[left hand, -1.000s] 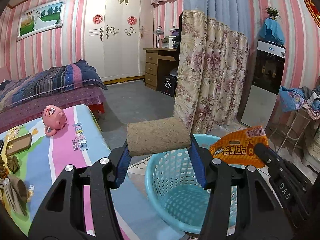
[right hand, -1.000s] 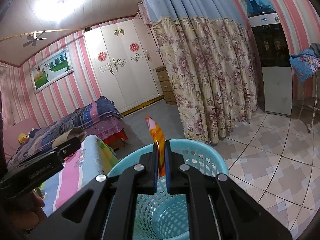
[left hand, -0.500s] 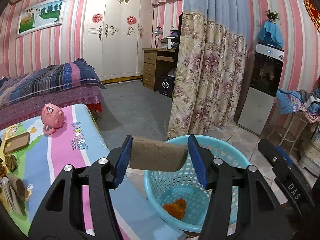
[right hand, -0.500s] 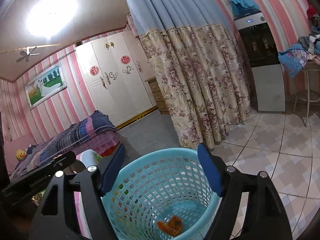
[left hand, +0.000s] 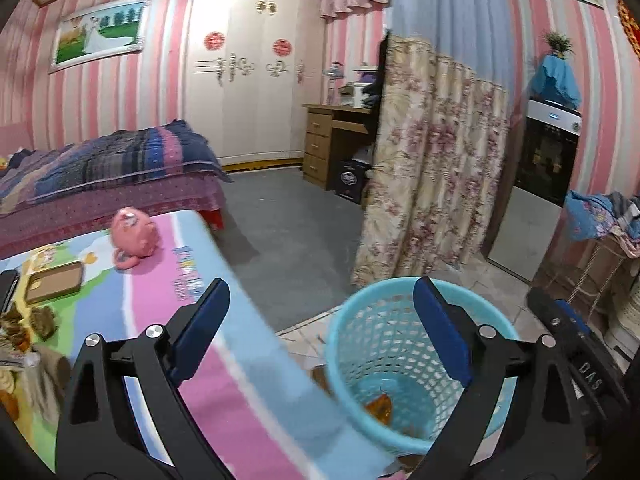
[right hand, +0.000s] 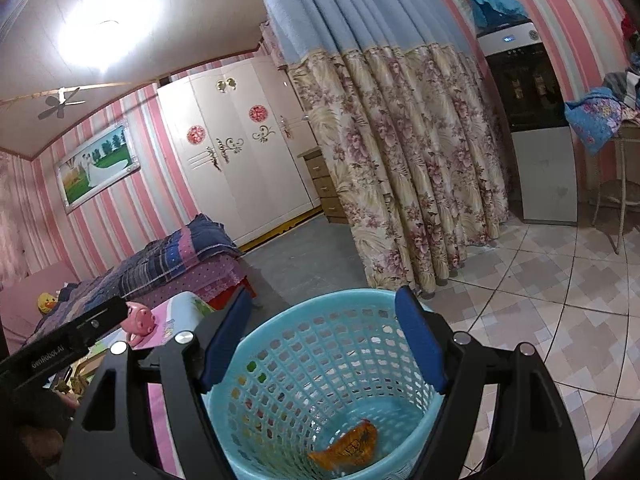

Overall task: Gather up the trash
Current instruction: 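Open the left tool to drop the cardboard tube into the basket, then move both tools back over the table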

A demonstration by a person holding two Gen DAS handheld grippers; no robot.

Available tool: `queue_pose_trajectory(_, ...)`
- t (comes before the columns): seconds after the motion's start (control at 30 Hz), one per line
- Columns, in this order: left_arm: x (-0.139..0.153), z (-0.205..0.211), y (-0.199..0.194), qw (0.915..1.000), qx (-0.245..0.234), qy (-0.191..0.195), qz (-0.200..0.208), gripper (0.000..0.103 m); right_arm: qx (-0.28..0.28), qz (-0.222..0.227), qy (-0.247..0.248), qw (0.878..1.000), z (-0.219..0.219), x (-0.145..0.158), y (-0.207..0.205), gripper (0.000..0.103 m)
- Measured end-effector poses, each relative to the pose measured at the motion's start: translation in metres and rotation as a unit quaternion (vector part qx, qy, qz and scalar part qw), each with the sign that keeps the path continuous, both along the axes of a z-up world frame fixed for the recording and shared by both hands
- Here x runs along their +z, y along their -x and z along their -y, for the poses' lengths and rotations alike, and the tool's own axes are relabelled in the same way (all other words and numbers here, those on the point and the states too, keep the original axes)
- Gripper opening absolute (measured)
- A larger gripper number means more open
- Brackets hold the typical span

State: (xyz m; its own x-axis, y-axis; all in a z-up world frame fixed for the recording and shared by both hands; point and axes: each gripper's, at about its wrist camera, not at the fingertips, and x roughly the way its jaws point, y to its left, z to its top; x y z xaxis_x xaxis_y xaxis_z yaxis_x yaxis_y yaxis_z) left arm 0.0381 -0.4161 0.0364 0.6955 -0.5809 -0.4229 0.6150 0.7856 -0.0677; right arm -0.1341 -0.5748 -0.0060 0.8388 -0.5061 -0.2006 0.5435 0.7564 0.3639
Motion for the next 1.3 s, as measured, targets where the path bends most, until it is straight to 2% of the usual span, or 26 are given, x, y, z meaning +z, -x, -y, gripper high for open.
queue_pose_trajectory(0.3, 0.011, -0.062, -0.009, 0.9989, 0.046, 0.004, 0.005, 0.09, 0.039, -0.01, 0.035, 0.999, -0.038, 0.016, -0.018, 0.074)
queue_pose_trajectory(0.47, 0.017, -0.125, -0.014, 0.9955, 0.092, -0.01, 0.019, 0.09, 0.106, 0.001, 0.055, 0.993, -0.085, 0.037, -0.039, 0.074)
queue_pose_trajectory(0.6, 0.017, -0.199, -0.017, 0.988, 0.15, -0.022, 0.027, 0.09, 0.182, 0.01, 0.043, 0.982, -0.133, 0.048, -0.064, 0.074)
queue_pose_trajectory(0.77, -0.001, -0.3, -0.022, 0.9711, 0.232, -0.049, 0.028, 0.092, 0.247, -0.015, 0.083, 0.965, -0.205, 0.052, -0.096, 0.074)
queue_pose_trajectory(0.8, -0.012, -0.323, -0.025, 0.9654, 0.255, -0.052, 0.019, 0.093, 0.259, -0.017, 0.085, 0.962, -0.216, 0.05, -0.102, 0.075)
queue_pose_trajectory(0.9, -0.04, -0.358, -0.034, 0.9605, 0.276, -0.025, -0.022, 0.093, 0.286, -0.034, 0.083, 0.954, -0.243, 0.033, -0.12, 0.075)
queue_pose_trajectory(0.93, -0.047, -0.36, -0.037, 0.9603, 0.276, -0.02, -0.031, 0.093, 0.3, -0.046, 0.08, 0.95, -0.25, 0.023, -0.128, 0.075)
queue_pose_trajectory(1.03, -0.069, -0.356, -0.055, 0.9614, 0.266, -0.019, -0.067, 0.093, 0.304, -0.083, 0.074, 0.946, -0.264, 0.002, -0.143, 0.075)
queue_pose_trajectory(1.13, -0.084, -0.339, -0.072, 0.9618, 0.254, -0.05, -0.089, 0.093, 0.309, -0.1, 0.063, 0.944, -0.271, -0.009, -0.15, 0.075)
queue_pose_trajectory(1.2, -0.091, -0.331, -0.084, 0.9593, 0.253, -0.067, -0.107, 0.093, 0.313, -0.111, 0.068, 0.941, -0.272, -0.012, -0.155, 0.075)
queue_pose_trajectory(1.27, -0.102, -0.334, -0.089, 0.9552, 0.259, -0.074, -0.122, 0.088, 0.314, -0.123, 0.08, 0.938, -0.275, -0.017, -0.159, 0.075)
queue_pose_trajectory(1.3, -0.105, -0.334, -0.094, 0.9541, 0.258, -0.076, -0.133, 0.073, 0.315, -0.128, 0.083, 0.937, -0.276, -0.019, -0.159, 0.075)
